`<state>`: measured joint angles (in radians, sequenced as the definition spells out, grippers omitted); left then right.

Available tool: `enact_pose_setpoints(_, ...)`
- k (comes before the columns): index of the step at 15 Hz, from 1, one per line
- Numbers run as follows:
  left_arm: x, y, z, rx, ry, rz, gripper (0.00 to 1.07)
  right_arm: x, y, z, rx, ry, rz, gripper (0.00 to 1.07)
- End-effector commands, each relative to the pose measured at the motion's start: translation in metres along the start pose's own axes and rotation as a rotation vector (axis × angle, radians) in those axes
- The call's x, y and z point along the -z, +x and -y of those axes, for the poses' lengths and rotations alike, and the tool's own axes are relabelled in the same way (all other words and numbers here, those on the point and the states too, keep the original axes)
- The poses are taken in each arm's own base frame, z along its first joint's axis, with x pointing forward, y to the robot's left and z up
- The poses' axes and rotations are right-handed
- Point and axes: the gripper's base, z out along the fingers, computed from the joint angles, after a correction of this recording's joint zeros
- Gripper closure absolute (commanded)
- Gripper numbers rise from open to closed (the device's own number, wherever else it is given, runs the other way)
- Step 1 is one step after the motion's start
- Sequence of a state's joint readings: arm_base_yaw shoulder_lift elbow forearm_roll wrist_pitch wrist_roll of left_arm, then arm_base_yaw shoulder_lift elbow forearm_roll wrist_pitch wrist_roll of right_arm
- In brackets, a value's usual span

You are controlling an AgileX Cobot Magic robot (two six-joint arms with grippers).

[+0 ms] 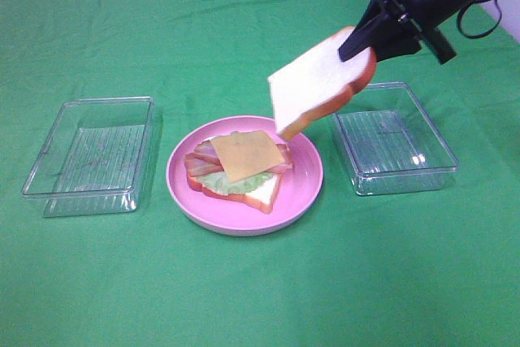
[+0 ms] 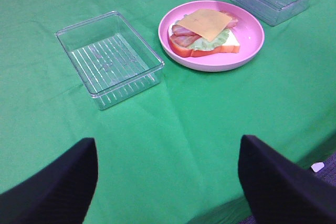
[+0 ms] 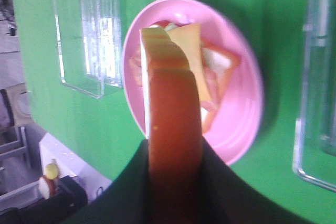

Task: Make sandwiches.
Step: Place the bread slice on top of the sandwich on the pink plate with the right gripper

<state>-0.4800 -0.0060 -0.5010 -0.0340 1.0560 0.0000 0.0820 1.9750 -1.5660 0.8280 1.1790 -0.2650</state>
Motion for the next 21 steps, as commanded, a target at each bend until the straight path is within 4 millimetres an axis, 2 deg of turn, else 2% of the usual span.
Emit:
enact_pose_setpoints(1,0.0,0.0,0.0,-0.002,-0.001,0.016,0.35,-0.034,0.009,-0.013,0.006,-0.126,0.033,1.07)
enact_pose_setpoints(3,0.0,0.0,0.0,-0.002,-0.001,0.016,0.35,-0.07,0.021,-0.017,-0.031,-0.146,0.05,1.07)
enact_pose_setpoints(4,0.0,0.0,0.0,-0.002,-0.001,0.016,0.35,-0.104,0.029,-0.021,-0.064,-0.175,0.02,1.07)
enact_pose_setpoints(6,0.0,0.0,0.0,-0.002,-0.001,0.016,0.35,-0.125,0.031,-0.019,-0.085,-0.181,-0.01,1.07)
enact_pose_setpoints(9,0.0,0.0,0.0,-0.002,-0.001,0.016,0.35,-0.141,0.028,-0.004,-0.132,-0.162,-0.015,1.07)
enact_pose_setpoints(13,0.0,0.0,0.0,-0.002,-0.001,0.016,0.35,-0.143,0.028,0.003,-0.105,-0.098,-0.013,1.07)
enact_pose_setpoints(15,0.0,0.0,0.0,-0.002,-0.001,0.016,0.35,-0.143,0.028,0.009,-0.115,-0.029,-0.011,0.9)
enact_pose_setpoints(16,0.0,0.0,0.0,-0.002,-0.001,0.016,0.35,-0.143,0.028,0.01,-0.116,-0.017,-0.005,0.86)
enact_pose_setpoints(17,0.0,0.0,0.0,-0.002,-0.001,0.016,0.35,-0.143,0.027,0.014,-0.111,0.029,0.004,0.67)
enact_pose_setpoints(18,0.0,0.0,0.0,-0.002,-0.001,0.016,0.35,-0.14,0.027,0.013,-0.092,0.049,0.008,0.53)
enact_pose_setpoints(19,0.0,0.0,0.0,-0.002,-0.001,0.016,0.35,-0.138,0.027,0.013,-0.077,0.06,0.012,0.47)
enact_pose_setpoints(20,0.0,0.0,0.0,-0.002,-0.001,0.016,0.35,-0.133,0.027,0.01,-0.042,0.085,0.022,0.34)
enact_pose_setpoints(21,0.0,0.0,0.0,-0.002,-0.001,0.016,0.35,-0.126,0.028,0.007,-0.001,0.112,0.031,0.27)
